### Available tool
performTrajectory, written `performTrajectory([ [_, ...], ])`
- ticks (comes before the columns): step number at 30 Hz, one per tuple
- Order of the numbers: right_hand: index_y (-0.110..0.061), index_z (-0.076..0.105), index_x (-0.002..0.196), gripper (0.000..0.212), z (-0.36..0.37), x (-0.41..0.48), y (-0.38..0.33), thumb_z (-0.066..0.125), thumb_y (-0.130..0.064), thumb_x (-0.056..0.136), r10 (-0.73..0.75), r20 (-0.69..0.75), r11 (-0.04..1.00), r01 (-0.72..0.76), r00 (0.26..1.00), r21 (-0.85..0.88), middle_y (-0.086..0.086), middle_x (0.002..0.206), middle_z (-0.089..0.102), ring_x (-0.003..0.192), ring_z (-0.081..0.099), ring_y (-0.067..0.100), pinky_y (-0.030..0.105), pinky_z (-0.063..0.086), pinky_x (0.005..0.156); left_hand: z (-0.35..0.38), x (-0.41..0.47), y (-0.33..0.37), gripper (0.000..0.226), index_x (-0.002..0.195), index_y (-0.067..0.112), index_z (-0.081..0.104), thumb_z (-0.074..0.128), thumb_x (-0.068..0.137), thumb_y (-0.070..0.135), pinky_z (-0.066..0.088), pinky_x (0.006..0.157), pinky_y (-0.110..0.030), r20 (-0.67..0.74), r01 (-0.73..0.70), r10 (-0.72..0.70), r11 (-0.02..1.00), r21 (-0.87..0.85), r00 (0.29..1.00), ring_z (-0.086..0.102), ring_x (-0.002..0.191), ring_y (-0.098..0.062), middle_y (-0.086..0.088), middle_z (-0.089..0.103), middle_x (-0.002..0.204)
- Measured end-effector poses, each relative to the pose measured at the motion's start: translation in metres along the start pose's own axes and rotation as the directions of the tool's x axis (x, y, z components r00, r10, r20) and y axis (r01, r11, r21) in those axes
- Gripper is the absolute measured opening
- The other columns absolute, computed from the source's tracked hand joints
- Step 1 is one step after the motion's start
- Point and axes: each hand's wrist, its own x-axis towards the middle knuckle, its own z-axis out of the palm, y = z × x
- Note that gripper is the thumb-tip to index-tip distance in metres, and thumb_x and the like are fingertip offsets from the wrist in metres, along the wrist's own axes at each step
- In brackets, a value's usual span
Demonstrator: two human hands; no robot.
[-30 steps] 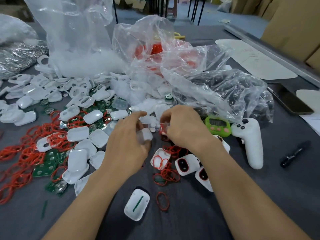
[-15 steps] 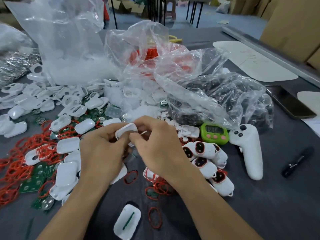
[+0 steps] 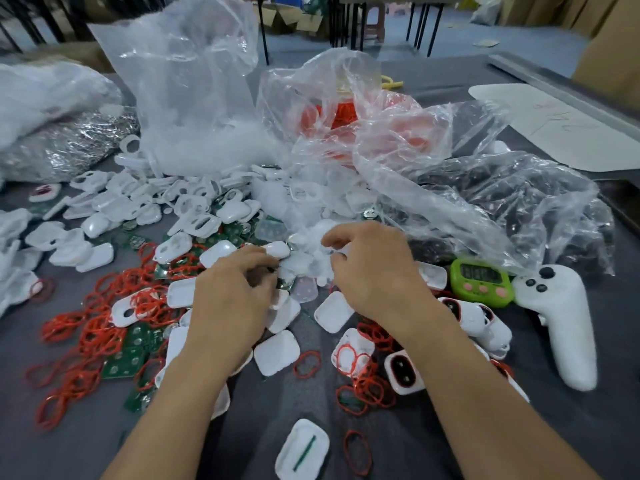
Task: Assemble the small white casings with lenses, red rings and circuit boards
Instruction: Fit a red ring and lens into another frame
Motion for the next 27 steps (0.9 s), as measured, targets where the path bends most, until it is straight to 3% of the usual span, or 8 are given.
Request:
performTrajectory([
  [2,-0.027,0.072,0.124,0.040,0.005,0.018,-0.011,0.061,-0.006,0.092,-0.011,0.105,0.998,0.018,0.994,-0.062,-0.002,0.127,0.071,0.121,0.062,0.020,0.031,0.048,0.106,-0.001,0.003,-0.003,0.032,0.103,0.028,0.080,0.068,0.090,0.002,0.042,0.057,-0.007,-0.042,0.069,-0.074,0.991,-0.114,0.996,0.064,0.071,-0.002,0.015,0.072,0.086],
  [5,-0.023,0.070,0.128,0.044,0.017,0.043,-0.028,0.059,-0.002,0.091,-0.075,0.213,0.988,0.101,0.974,-0.115,0.003,0.128,0.071,0.122,0.063,0.023,0.032,0.048,0.107,-0.003,0.002,-0.001,0.046,0.111,0.032,0.078,0.063,0.088,-0.005,0.044,0.056,-0.008,-0.029,0.071,-0.079,0.973,-0.222,0.996,0.065,0.073,-0.001,0.013,0.074,0.083],
  [10,-0.022,0.071,0.108,0.023,0.029,0.064,-0.042,0.063,-0.015,0.087,-0.143,0.256,0.851,0.251,0.956,-0.462,0.002,0.093,0.065,0.097,0.062,0.026,0.035,0.042,0.087,-0.009,0.004,-0.001,0.048,0.103,0.041,0.078,0.057,0.085,0.003,0.038,0.052,-0.008,-0.166,0.115,-0.150,0.972,-0.204,0.975,0.060,0.058,0.005,0.022,0.073,0.084],
  [12,-0.020,0.075,0.100,0.021,0.032,0.072,-0.048,0.063,-0.009,0.086,-0.152,0.171,0.909,0.205,0.974,-0.362,0.003,0.092,0.069,0.092,0.065,0.026,0.034,0.049,0.087,-0.015,0.007,-0.005,0.043,0.109,0.039,0.077,0.057,0.086,0.010,0.040,0.057,-0.014,-0.276,0.171,-0.213,0.971,-0.168,0.937,0.059,0.052,0.002,0.012,0.075,0.080],
  [15,-0.019,0.077,0.112,0.036,0.045,0.085,-0.067,0.059,0.001,0.087,-0.176,0.181,0.980,0.189,0.968,-0.055,0.007,0.111,0.076,0.107,0.069,0.025,0.038,0.055,0.097,-0.020,0.013,-0.013,0.039,0.119,0.032,0.076,0.059,0.087,0.016,0.050,0.080,-0.025,-0.328,0.200,-0.222,0.975,-0.100,0.918,0.064,0.077,0.000,0.005,0.077,0.099],
  [20,-0.030,0.064,0.137,0.053,0.081,0.102,-0.095,0.062,-0.009,0.088,-0.325,0.322,0.926,0.368,0.889,-0.081,0.005,0.139,0.065,0.133,0.052,0.023,0.034,0.043,0.110,-0.019,0.017,-0.019,0.033,0.104,0.033,0.079,0.062,0.083,0.014,0.050,0.079,-0.031,-0.213,0.207,-0.204,0.978,-0.012,0.955,0.068,0.094,-0.018,0.010,0.077,0.100],
  [24,-0.027,0.078,0.113,0.026,0.090,0.102,-0.098,0.063,-0.021,0.093,-0.398,0.198,0.902,0.421,0.896,-0.092,0.008,0.112,0.073,0.113,0.061,0.025,0.035,0.043,0.101,-0.028,0.017,-0.022,0.031,0.102,0.034,0.080,0.060,0.083,0.020,0.057,0.078,-0.037,-0.323,0.291,-0.337,0.939,-0.183,0.884,0.069,0.079,-0.020,0.011,0.076,0.085],
  [27,-0.013,0.077,0.086,0.023,0.078,0.095,-0.093,0.060,-0.023,0.098,-0.351,0.031,0.936,0.349,0.936,0.048,0.008,0.078,0.068,0.082,0.058,0.025,0.039,0.047,0.080,-0.030,0.014,-0.018,0.038,0.123,0.035,0.071,0.063,0.088,0.022,0.050,0.096,-0.034,-0.398,0.221,-0.303,0.945,-0.239,0.866,0.067,0.109,-0.019,0.008,0.073,0.118],
])
